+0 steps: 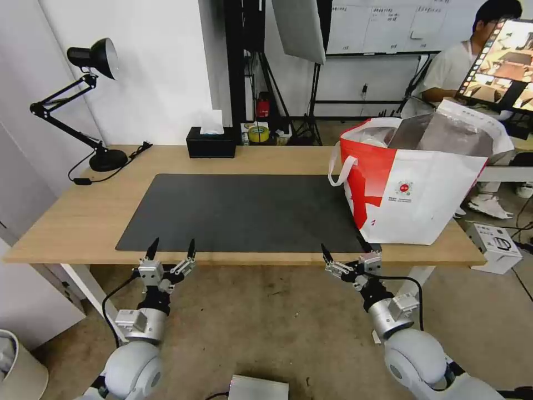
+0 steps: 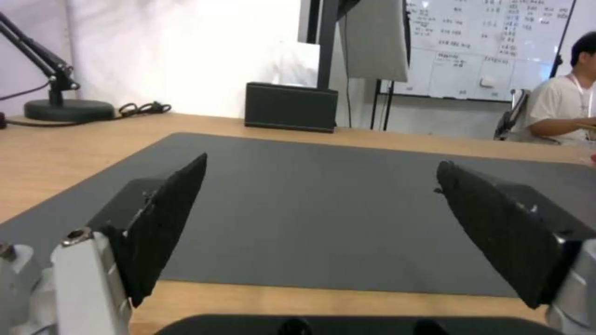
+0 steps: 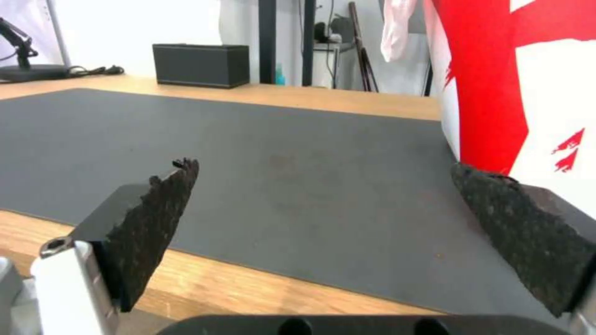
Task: Pick up the trash from the table and place it into the takeout bag.
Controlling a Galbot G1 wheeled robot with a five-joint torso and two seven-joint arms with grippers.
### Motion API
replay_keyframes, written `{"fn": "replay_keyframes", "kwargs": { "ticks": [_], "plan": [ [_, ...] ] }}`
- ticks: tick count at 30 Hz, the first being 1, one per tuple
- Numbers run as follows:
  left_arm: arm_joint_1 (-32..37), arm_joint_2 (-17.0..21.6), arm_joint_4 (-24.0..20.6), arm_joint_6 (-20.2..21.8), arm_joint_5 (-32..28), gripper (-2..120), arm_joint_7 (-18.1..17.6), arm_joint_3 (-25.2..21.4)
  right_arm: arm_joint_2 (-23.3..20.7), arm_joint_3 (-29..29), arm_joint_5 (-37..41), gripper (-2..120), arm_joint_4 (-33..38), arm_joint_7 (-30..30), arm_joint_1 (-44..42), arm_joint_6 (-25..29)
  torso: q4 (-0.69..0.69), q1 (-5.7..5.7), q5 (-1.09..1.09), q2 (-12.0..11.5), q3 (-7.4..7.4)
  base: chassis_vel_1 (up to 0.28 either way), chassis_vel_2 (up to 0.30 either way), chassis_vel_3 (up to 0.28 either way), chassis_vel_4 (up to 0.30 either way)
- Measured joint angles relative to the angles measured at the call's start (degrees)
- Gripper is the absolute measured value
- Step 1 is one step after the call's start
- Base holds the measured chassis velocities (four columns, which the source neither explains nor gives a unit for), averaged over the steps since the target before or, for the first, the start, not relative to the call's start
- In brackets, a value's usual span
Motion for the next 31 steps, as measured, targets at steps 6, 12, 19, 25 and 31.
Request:
{"fn": "replay_keyframes", "kwargs": {
  "ticks": [6,12,19,25,31],
  "plan": [
    [1.75,-0.47,-1.04,-0.09,0.11,100,0.23,-1.33,0.0,0.0,0.0,100,0.0,0.0,0.0,0.0,0.0,0.0,0.0,0.0,0.0,0.0,0.0,0.0,0.0],
    [1.96,-0.55,-1.21,-0.09,0.11,100,0.32,-1.52,0.0,0.0,0.0,100,0.0,0.0,0.0,0.0,0.0,0.0,0.0,0.0,0.0,0.0,0.0,0.0,0.0],
    [1.85,-0.55,-1.21,-0.09,0.1,100,0.34,-1.49,0.0,0.0,0.0,100,0.0,0.0,0.0,0.0,0.0,0.0,0.0,0.0,0.0,0.0,0.0,0.0,0.0],
    [1.79,-0.53,-1.21,-0.09,0.06,100,0.35,-1.44,0.0,0.0,0.0,100,0.0,0.0,0.0,0.0,0.0,0.0,0.0,0.0,0.0,0.0,0.0,0.0,0.0],
    [1.76,-0.51,-1.21,-0.09,0.04,100,0.35,-1.41,0.0,0.0,0.0,100,0.0,0.0,0.0,0.0,0.0,0.0,0.0,0.0,0.0,0.0,0.0,0.0,0.0]
  ]
}}
